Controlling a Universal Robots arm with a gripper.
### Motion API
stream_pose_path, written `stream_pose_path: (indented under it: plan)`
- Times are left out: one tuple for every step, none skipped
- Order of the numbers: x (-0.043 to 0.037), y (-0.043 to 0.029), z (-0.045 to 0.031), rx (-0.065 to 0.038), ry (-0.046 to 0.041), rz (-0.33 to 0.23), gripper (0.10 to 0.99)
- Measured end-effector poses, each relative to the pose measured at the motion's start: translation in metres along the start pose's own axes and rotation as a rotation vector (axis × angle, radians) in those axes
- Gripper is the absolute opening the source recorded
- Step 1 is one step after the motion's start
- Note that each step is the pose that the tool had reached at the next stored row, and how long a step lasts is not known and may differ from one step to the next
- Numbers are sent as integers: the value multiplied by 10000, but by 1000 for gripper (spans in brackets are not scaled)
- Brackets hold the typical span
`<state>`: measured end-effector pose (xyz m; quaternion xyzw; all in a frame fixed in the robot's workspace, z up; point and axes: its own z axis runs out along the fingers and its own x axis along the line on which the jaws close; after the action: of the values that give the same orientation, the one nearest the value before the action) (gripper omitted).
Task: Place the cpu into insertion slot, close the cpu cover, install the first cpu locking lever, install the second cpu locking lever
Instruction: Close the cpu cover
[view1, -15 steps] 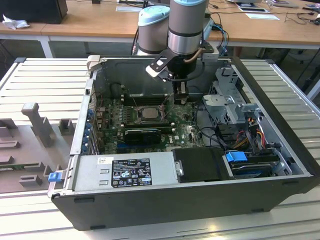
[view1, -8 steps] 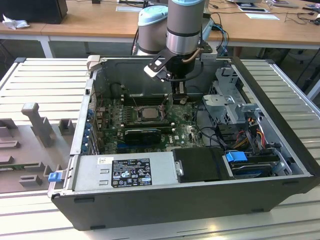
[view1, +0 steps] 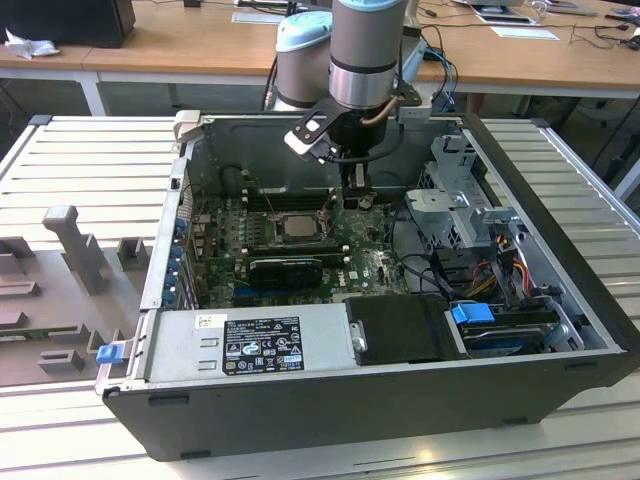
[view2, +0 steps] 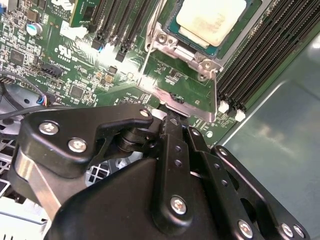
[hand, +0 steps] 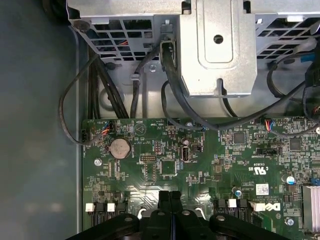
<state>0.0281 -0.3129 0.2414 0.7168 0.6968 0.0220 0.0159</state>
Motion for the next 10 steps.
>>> stream_pose_path:
  plan:
    - [0,-8,0,0,0,0,106]
    - [0,-15,-1,-1,0,0,106]
    - [0,-21,-1,0,0,-1,106]
    - [-1,-34,-2,0,0,0,106]
    - [-1,-50,-3,0,0,0,106]
    - [-2,-66,-3,0,0,0,106]
    - [-2,-82,-4,0,0,0,106]
    - [-3,-119,-6,-1,0,-2,106]
    - [-5,-157,-8,0,0,1,106]
    - [-6,-205,-11,0,0,0,106]
